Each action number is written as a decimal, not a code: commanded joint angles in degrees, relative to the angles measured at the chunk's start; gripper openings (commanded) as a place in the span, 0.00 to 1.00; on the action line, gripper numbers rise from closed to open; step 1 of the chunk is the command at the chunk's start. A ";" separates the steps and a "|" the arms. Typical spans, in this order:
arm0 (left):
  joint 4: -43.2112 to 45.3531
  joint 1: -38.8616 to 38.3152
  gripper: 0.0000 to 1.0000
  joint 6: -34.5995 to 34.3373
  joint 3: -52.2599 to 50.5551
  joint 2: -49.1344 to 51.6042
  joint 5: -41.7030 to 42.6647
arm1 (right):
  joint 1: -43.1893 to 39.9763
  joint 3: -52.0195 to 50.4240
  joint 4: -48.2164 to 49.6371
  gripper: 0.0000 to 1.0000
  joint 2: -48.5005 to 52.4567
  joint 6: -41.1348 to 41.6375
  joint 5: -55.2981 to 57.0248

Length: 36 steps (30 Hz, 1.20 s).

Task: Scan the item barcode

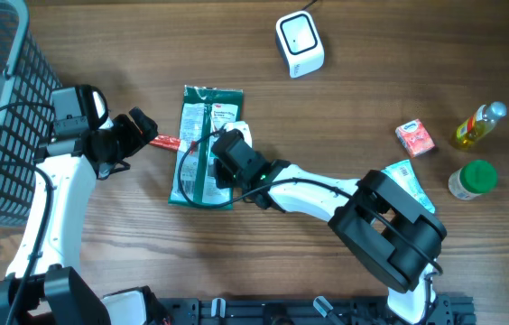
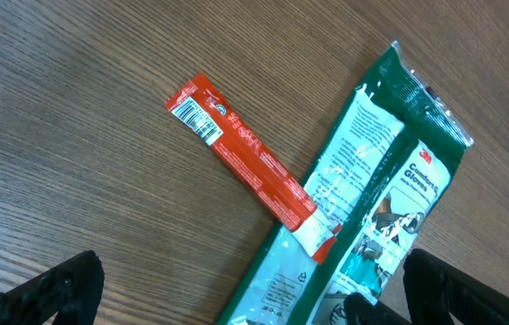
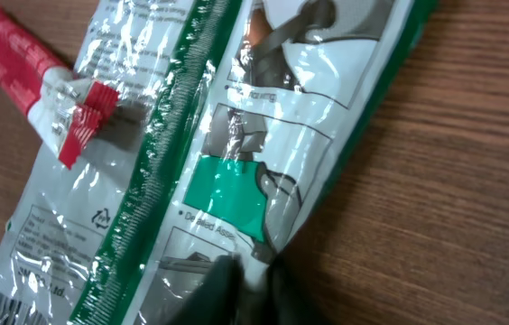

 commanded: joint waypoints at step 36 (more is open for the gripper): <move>0.15 0.04 1.00 -0.31 0.55 -0.35 0.26 | -14.91 14.05 -34.69 0.53 -12.07 -12.24 -23.61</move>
